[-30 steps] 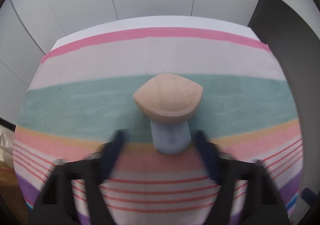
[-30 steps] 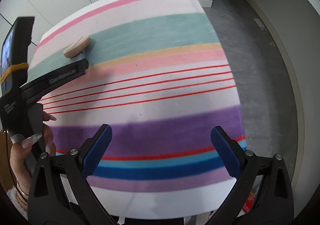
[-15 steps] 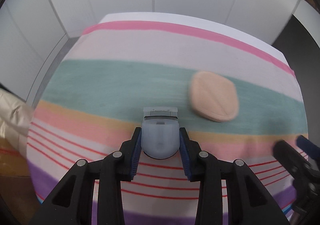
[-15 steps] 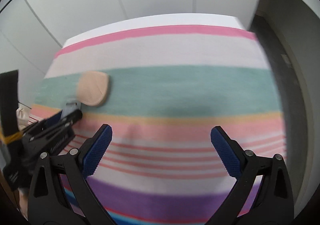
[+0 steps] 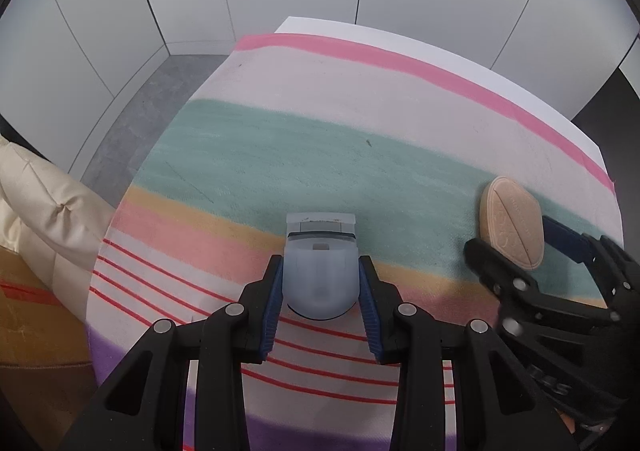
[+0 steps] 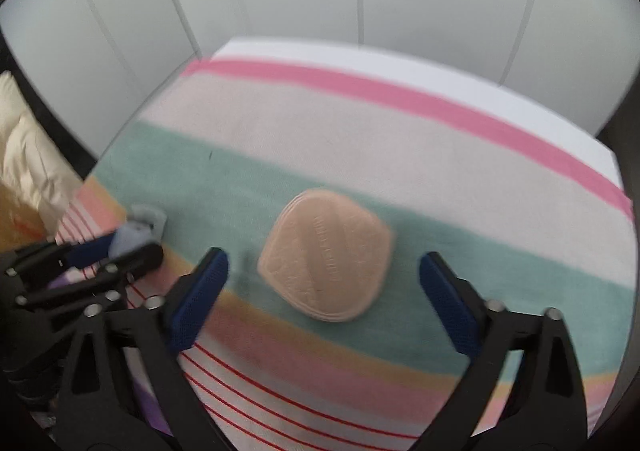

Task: Organize objects
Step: 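Grasp the peach sponge with the right tool, then lift the peach sponge and sponge holder and carry them over the box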

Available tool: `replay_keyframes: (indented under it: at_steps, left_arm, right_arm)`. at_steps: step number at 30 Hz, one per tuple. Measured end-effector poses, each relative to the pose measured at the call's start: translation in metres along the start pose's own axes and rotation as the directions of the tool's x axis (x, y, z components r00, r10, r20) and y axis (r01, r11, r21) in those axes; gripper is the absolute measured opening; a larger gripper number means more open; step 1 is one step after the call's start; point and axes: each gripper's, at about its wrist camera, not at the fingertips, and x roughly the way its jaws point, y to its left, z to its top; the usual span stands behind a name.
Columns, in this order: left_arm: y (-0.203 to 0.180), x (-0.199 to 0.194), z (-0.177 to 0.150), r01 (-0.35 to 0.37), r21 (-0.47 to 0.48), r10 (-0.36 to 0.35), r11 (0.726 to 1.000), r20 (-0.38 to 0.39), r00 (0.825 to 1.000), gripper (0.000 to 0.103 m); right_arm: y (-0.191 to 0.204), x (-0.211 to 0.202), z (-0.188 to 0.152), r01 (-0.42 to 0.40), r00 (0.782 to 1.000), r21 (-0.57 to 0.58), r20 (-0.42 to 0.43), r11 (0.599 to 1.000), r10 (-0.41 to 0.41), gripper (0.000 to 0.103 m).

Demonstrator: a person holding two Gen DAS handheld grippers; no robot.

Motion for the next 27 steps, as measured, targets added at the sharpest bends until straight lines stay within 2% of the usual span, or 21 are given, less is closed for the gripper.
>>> replay_keyframes:
  at_steps: [1,3,7,10,13,19,23,27]
  left_arm:
    - [0.0,0.0,0.0,-0.001,0.004,0.001,1.0,0.001,1.0,0.036]
    - [-0.001,0.0,0.0,-0.001,0.009,0.001,1.0,0.003,1.0,0.036]
    - [-0.001,0.0,0.003,0.007,0.0,-0.007,1.0,-0.006,1.0,0.036]
    - [-0.001,-0.007,0.002,0.015,-0.001,-0.015,1.0,-0.008,1.0,0.036]
    - [0.0,-0.014,0.004,0.02,-0.001,-0.02,1.0,-0.007,1.0,0.036]
    - [-0.003,-0.041,0.014,0.012,0.016,-0.013,1.0,0.02,1.0,0.036]
    - [-0.01,-0.07,0.026,0.01,0.048,-0.013,0.999,0.046,0.999,0.036]
    - [-0.018,-0.114,0.042,-0.003,0.095,-0.004,0.995,0.078,0.997,0.036]
  right_arm:
    - [0.005,0.001,-0.001,0.036,0.999,-0.024,0.006,0.999,-0.036,0.068]
    - [0.013,0.0,-0.003,0.101,0.995,-0.052,0.014,0.993,-0.101,0.063]
    - [0.011,-0.006,-0.004,0.067,0.998,0.003,0.01,0.998,-0.067,0.044]
    - [0.005,-0.01,-0.004,0.052,0.999,0.064,-0.005,0.997,-0.052,0.04]
    - [0.002,-0.013,-0.006,0.079,0.997,0.081,-0.014,0.994,-0.078,0.035]
    - [0.008,-0.036,0.0,0.1,0.995,0.119,-0.002,0.988,-0.101,0.034]
    - [0.015,-0.07,0.007,0.122,0.992,0.13,0.02,0.984,-0.126,0.034]
    - [0.007,-0.121,0.005,0.125,0.99,0.15,0.041,0.981,-0.133,0.034]
